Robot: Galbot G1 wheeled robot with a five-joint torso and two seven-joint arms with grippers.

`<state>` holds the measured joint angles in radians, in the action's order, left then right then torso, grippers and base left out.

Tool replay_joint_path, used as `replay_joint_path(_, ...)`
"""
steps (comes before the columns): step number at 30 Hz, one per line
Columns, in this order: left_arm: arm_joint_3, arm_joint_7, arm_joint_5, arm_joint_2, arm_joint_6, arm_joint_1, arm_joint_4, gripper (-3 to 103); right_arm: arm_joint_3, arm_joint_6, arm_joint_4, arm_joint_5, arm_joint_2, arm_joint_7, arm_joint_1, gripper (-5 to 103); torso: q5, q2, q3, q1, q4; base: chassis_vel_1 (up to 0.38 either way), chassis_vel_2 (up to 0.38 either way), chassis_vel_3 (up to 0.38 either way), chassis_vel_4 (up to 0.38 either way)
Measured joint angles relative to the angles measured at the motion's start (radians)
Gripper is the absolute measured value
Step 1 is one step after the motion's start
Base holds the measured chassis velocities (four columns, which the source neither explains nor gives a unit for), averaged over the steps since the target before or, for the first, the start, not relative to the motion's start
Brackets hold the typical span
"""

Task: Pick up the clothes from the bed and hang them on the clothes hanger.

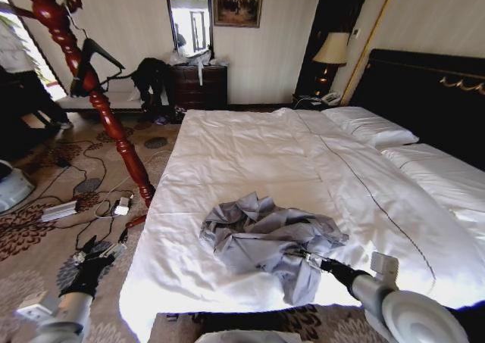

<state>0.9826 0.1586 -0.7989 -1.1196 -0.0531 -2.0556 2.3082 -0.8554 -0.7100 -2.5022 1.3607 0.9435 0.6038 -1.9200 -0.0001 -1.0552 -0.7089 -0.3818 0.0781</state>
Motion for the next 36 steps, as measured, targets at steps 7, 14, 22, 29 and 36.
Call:
replay_joint_path(7, -0.012, 0.0, 0.015, -0.005, -0.001, -0.001, 0.008, 100, 0.031, 0.149, 0.005, 0.15, 0.022, 0.076, 0.125, 100, 0.0, 0.0, 0.0, 0.0, -0.0003, 0.0, 0.0, 0.0, 0.0)
replay_joint_path(14, -0.023, 0.001, 0.029, -0.007, 0.001, -0.006, 0.016, 100, 0.042, 0.234, 0.115, 0.216, 0.069, 0.119, 0.277, 100, 0.0002, 0.0, 0.0, 0.0, -0.0002, 0.0, 0.0, 0.0, 0.0)
replay_joint_path(22, -0.03, 0.007, 0.041, -0.007, 0.012, -0.003, 0.027, 100, 0.054, 0.171, 0.195, 0.285, 0.124, 0.282, 0.365, 100, 0.0001, 0.0, 0.0, 0.0, -0.0001, 0.0, 0.0, 0.0, 0.0)
replay_joint_path(29, -0.057, 0.008, 0.057, 0.001, 0.02, 0.0, 0.027, 100, 0.054, 0.172, 0.239, 0.273, 0.163, 0.267, 0.383, 100, 0.0001, 0.0, 0.0, 0.0, 0.0, 0.0, 0.0, 0.0, 0.0)
replay_joint_path(36, -0.095, 0.014, 0.027, 0.077, 0.067, 0.011, 0.054, 100, 0.046, 0.217, 0.318, 0.313, 0.163, 0.248, 0.484, 100, -0.0001, 0.0, 0.0, 0.0, -0.0005, 0.0, 0.0, 0.0, 0.0)
